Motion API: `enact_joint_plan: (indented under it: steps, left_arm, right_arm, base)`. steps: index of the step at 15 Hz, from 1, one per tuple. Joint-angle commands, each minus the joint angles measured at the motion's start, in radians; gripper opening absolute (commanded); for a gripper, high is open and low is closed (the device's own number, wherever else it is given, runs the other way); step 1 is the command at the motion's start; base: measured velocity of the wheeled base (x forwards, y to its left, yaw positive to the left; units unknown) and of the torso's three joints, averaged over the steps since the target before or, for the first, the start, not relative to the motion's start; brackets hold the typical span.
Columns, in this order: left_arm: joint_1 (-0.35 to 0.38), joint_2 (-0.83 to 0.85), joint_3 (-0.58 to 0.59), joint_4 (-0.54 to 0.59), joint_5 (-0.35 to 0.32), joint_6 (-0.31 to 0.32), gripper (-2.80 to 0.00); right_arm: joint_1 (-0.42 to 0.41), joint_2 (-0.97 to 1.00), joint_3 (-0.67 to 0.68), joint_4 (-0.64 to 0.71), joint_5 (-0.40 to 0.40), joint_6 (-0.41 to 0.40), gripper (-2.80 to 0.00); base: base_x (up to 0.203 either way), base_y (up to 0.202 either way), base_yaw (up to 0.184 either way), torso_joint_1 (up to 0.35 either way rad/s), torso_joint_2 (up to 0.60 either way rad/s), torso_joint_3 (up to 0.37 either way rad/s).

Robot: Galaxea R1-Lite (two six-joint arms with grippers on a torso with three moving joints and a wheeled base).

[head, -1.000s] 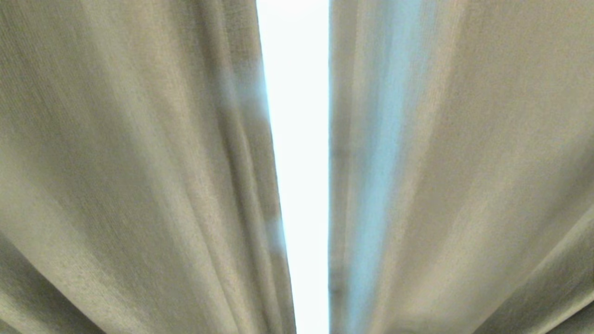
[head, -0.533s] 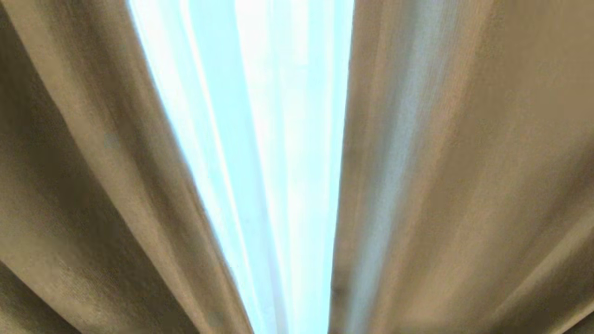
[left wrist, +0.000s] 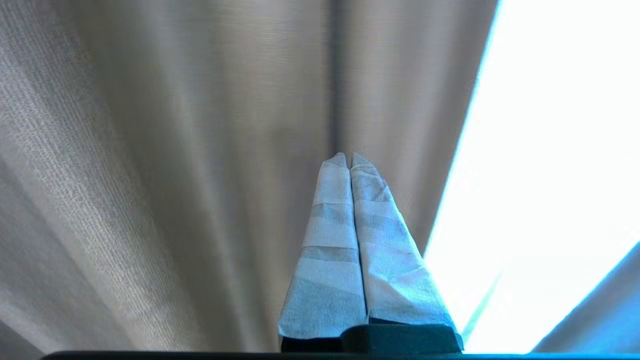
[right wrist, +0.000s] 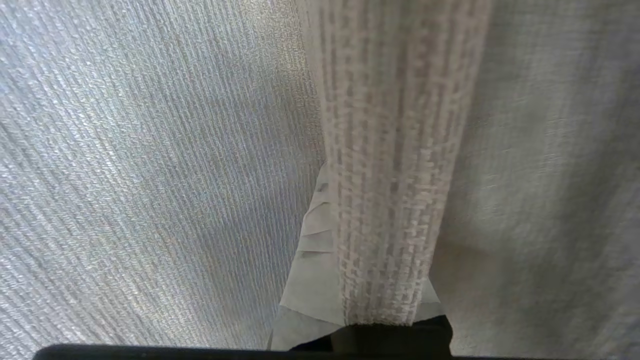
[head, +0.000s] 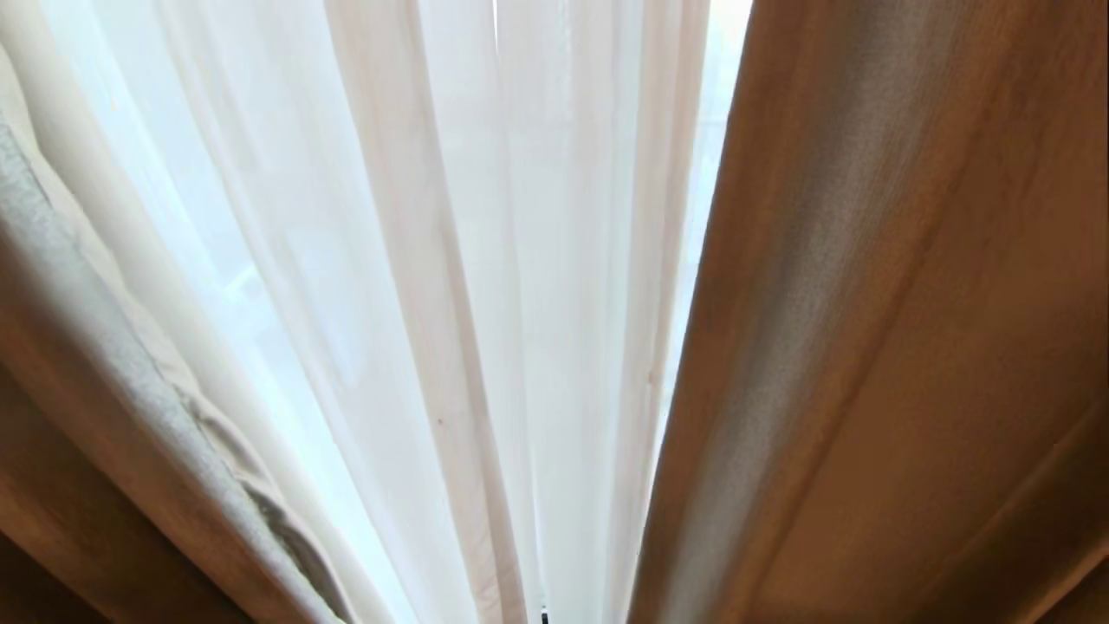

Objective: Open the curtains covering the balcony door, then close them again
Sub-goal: Pull the outer curtains open on both sides

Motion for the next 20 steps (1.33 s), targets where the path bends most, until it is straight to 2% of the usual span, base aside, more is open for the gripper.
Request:
enact_joint_plan:
  steps: [1,4,6,15,16,20]
  left_arm:
    - [0.0,0.0,0.0,0.0,0.0,-0.001,-2.8]
    - [0.0,0.0,0.0,0.0,0.0,0.0,-2.8]
    - [0.0,0.0,0.0,0.0,0.0,0.0,-2.8]
    - [0.0,0.0,0.0,0.0,0.0,0.0,-2.8]
    - [0.0,0.0,0.0,0.0,0.0,0.0,-2.8]
    - [0.0,0.0,0.0,0.0,0.0,0.0,-2.8]
  right_arm:
    - [0.064,-0.054,0.023,-0.008,0.003,0.0,-2.8]
    - [0.165,-0.099,0.056,-0.008,0.001,-0.003,-2.8]
    - [0.199,-0.117,0.074,-0.008,0.001,-0.007,-2.8]
    - [0.218,-0.136,0.11,-0.006,-0.002,-0.007,-2.8]
    - [0.218,-0.146,0.111,-0.002,-0.001,-0.007,0.0]
    - [0.216,-0.187,0.15,-0.003,-0.005,-0.007,0.0]
  base:
    - [0.0,0.0,0.0,0.0,0.0,0.0]
    - [0.0,0.0,0.0,0.0,0.0,0.0]
    - [0.0,0.0,0.0,0.0,0.0,0.0]
    - [0.0,0.0,0.0,0.0,0.0,0.0]
    - [0.0,0.0,0.0,0.0,0.0,0.0]
    - [0.0,0.0,0.0,0.0,0.0,0.0]
